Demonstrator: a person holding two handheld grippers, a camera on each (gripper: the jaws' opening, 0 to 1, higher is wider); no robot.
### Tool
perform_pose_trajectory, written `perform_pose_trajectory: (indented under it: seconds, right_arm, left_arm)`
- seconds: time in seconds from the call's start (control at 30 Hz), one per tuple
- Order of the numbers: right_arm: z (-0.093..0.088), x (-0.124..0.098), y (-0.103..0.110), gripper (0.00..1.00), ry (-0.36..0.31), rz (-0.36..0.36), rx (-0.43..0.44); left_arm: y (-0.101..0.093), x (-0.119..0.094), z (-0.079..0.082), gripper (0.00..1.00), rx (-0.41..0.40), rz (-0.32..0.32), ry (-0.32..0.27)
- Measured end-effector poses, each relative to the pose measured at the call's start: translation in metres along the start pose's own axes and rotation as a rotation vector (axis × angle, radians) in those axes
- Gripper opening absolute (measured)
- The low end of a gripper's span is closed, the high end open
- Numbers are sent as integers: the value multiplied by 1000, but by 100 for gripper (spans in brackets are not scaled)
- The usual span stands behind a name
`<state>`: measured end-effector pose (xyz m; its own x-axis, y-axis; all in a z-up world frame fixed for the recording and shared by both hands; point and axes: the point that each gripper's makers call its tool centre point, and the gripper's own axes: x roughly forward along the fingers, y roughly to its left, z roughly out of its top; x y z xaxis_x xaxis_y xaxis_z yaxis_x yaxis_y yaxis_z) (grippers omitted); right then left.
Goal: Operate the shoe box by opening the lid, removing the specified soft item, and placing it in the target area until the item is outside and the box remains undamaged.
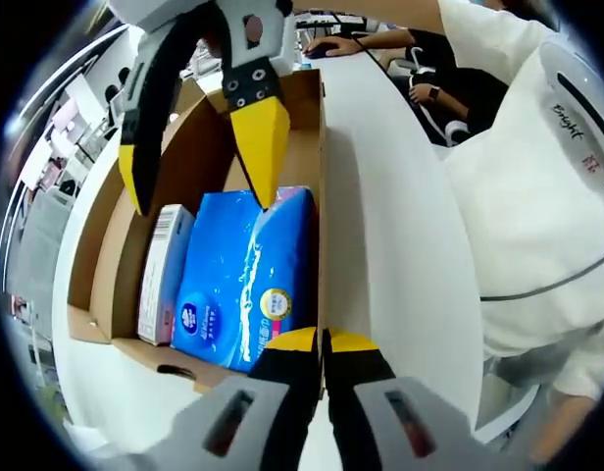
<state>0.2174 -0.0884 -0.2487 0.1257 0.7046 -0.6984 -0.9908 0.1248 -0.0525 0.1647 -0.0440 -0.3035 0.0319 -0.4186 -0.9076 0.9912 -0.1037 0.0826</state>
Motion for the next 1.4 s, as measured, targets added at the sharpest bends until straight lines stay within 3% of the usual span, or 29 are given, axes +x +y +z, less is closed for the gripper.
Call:
perform_pose_trajectory:
  seconds: [0.13, 0.27, 0.5, 0.6, 0.77, 0.9, 1.1, 1.4]
  right_arm:
    - [-6, 14, 13, 56, 78, 74, -20]
    - [-9, 25, 12, 58, 128, 59, -67]
    - [-11, 33, 5, 61, 151, 81, -49]
    - [-16, 36, 13, 64, 179, 122, -58]
    - [-22, 45, 17, 66, 224, 128, -76]
    - [-31, 54, 13, 67, 308, 121, -131]
    - [-31, 62, 11, 65, 411, 105, -121]
    - [-36, 52, -2, 61, 415, 123, -128]
  left_arm:
    - [0, 0, 0, 1, 0, 3, 0]
    - [0, 0, 0, 1, 2, -1, -1]
    - [0, 0, 0, 1, 3, 4, -1]
    - [0, 0, 0, 1, 2, 4, 0]
    - [0, 1, 0, 1, 2, 3, 0]
    - [0, 1, 0, 1, -1, 2, 0]
    - [0, 1, 0, 1, 1, -1, -3]
    - [0, 0, 0, 1, 1, 4, -6]
